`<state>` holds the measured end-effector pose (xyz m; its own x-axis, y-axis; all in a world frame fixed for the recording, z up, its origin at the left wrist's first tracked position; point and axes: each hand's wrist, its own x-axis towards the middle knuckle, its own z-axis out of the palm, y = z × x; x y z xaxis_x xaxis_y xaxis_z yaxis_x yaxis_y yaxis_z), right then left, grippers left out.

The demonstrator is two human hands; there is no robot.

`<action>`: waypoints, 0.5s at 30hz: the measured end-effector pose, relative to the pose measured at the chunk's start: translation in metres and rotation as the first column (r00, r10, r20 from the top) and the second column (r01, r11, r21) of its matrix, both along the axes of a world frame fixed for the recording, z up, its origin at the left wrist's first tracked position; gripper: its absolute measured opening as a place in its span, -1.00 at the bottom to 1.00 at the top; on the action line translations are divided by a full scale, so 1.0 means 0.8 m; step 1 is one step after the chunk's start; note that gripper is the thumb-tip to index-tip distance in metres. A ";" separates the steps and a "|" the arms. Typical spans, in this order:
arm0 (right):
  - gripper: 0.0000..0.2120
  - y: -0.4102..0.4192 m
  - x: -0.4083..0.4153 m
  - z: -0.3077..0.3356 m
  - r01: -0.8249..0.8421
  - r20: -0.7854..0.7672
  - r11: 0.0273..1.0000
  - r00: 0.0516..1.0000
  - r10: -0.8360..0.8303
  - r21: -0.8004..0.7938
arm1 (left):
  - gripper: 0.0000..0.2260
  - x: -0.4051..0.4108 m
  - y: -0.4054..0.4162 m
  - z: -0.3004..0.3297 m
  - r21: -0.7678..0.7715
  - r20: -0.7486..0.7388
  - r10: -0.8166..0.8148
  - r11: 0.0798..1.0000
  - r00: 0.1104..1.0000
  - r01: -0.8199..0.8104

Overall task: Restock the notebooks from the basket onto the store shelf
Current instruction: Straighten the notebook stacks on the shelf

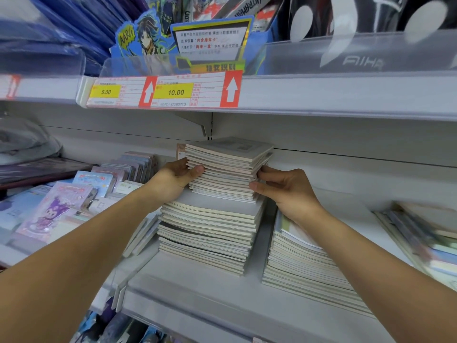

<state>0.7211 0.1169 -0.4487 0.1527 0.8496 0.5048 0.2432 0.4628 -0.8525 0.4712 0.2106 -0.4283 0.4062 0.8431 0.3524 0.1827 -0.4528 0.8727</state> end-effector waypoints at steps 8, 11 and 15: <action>-0.44 -0.012 -0.010 0.006 0.009 -0.025 1.000 1.000 -0.009 0.018 | -0.69 0.002 -0.007 -0.004 0.141 -0.108 0.040 0.990 0.993 -0.024; -0.54 -0.016 -0.016 0.011 0.102 -0.015 0.994 0.995 -0.101 0.032 | -0.56 0.003 -0.003 -0.003 0.168 -0.141 0.074 0.984 0.987 -0.049; -0.77 -0.013 -0.019 0.014 0.192 0.028 0.979 0.981 -0.194 0.064 | -0.11 -0.002 0.001 0.000 0.082 -0.130 0.047 0.996 0.990 -0.037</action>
<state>0.7059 0.1066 -0.4379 0.2924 0.7736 0.5622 0.3613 0.4549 -0.8139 0.4693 0.2116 -0.4287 0.4182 0.8319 0.3647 0.3141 -0.5092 0.8013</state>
